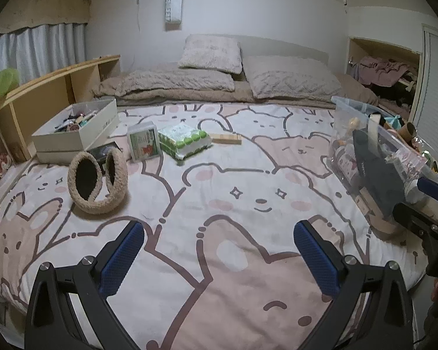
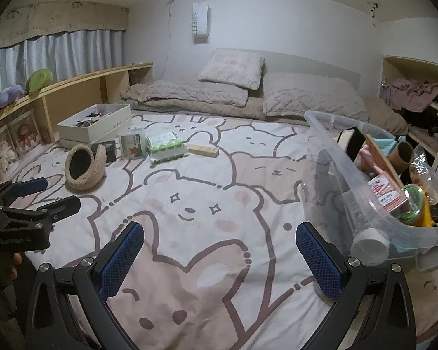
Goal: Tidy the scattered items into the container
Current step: 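Move both tools toward the beige fuzzy headband and green-dotted pack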
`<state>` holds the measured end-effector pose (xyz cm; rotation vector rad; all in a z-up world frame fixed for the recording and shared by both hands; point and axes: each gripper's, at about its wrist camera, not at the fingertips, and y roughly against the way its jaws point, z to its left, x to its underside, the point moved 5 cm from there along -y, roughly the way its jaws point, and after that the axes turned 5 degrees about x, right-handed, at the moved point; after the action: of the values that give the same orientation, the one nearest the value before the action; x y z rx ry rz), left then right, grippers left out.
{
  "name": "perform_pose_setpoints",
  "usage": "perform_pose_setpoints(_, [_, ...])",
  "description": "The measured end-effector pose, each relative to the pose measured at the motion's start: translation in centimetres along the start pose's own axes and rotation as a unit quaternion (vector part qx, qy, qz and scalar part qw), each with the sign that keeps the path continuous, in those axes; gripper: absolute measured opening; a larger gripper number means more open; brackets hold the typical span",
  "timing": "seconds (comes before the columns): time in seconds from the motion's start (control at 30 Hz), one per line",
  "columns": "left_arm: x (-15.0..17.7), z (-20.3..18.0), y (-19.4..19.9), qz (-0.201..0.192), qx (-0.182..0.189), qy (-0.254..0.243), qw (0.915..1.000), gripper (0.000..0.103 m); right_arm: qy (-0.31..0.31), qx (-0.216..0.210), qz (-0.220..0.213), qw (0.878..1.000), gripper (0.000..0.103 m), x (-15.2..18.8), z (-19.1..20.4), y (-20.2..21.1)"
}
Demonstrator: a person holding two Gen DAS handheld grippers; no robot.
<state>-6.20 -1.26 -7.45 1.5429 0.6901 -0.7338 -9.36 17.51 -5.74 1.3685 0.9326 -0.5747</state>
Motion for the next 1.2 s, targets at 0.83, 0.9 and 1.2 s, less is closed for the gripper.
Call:
perform_pose_setpoints(0.83, [2.3,6.9,-8.0,0.081,-0.023,0.065,0.9944,0.103,-0.013,-0.038,0.079,0.996,0.103,3.0,2.4,-8.4])
perform_pose_setpoints(0.9, [2.1,7.9,-8.4,0.08,-0.034,0.068,0.9939,0.103,-0.021,-0.042,0.082,0.996,0.103,3.1,2.5,-8.8])
perform_pose_setpoints(1.2, [0.7,12.9,-10.5,0.07,-0.106,0.074,0.9892,0.103,-0.059,-0.036,0.098,0.993,0.103,3.7,2.3,-11.0])
